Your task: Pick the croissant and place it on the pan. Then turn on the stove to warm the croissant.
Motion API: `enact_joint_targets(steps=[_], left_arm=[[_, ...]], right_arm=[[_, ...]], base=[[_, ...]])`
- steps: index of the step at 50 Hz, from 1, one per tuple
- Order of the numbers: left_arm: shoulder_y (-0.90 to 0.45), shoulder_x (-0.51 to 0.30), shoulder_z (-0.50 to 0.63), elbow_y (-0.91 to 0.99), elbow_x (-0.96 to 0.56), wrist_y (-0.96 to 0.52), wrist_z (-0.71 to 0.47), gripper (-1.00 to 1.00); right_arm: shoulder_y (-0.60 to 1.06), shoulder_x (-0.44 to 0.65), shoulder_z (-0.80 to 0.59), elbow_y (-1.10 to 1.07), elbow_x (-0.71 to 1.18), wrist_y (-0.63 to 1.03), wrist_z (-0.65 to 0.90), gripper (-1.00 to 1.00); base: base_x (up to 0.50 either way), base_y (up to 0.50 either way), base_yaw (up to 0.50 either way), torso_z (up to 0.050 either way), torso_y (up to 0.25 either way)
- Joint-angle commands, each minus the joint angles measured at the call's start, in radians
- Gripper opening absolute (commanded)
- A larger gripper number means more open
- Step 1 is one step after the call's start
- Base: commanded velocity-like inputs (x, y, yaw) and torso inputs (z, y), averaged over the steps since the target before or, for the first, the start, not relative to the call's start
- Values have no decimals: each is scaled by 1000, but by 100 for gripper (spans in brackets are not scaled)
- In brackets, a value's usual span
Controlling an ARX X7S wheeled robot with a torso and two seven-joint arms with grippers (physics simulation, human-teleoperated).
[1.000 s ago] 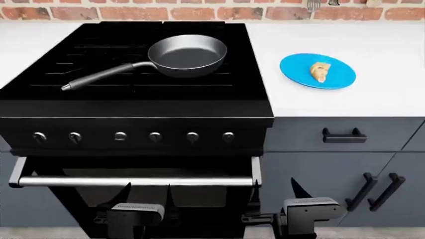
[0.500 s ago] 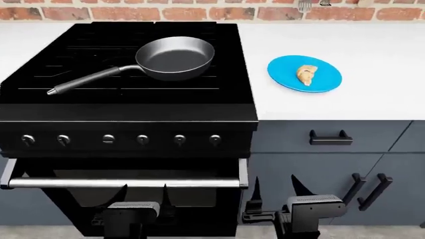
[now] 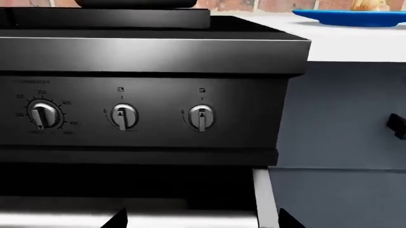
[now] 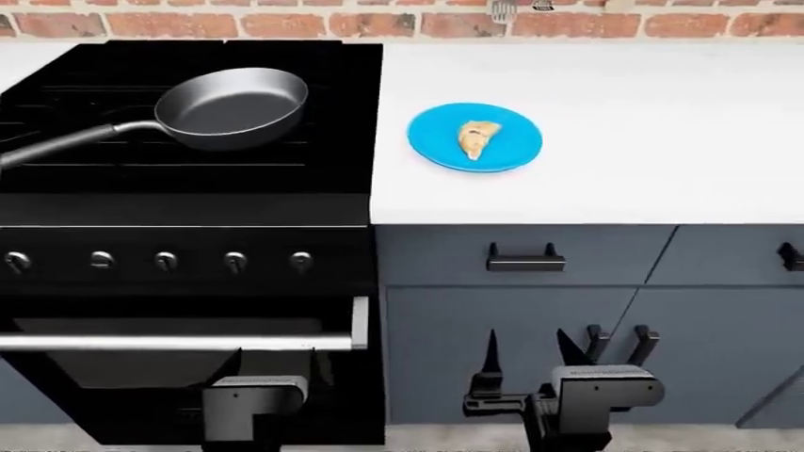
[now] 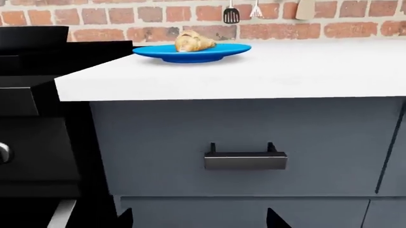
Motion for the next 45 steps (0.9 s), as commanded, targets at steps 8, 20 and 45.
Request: enact_joint_targets(steps=[8,20,45], left_arm=[[-14,-17,31,-41,12,34,-36,100],[-14,-27,46,-32,1,9,-47,100],[-175,-136,-194,933,-424,-1086,-204,100]], right_arm=[[16,12,-8,4,32,46,36,100],[4,33,-27,-37,70,45,9,100],[175,213,61,-951,382,932,153,100]], base=[[-176,-500,0,0,0],[-149,-500,0,0,0],[266,-500,0,0,0]])
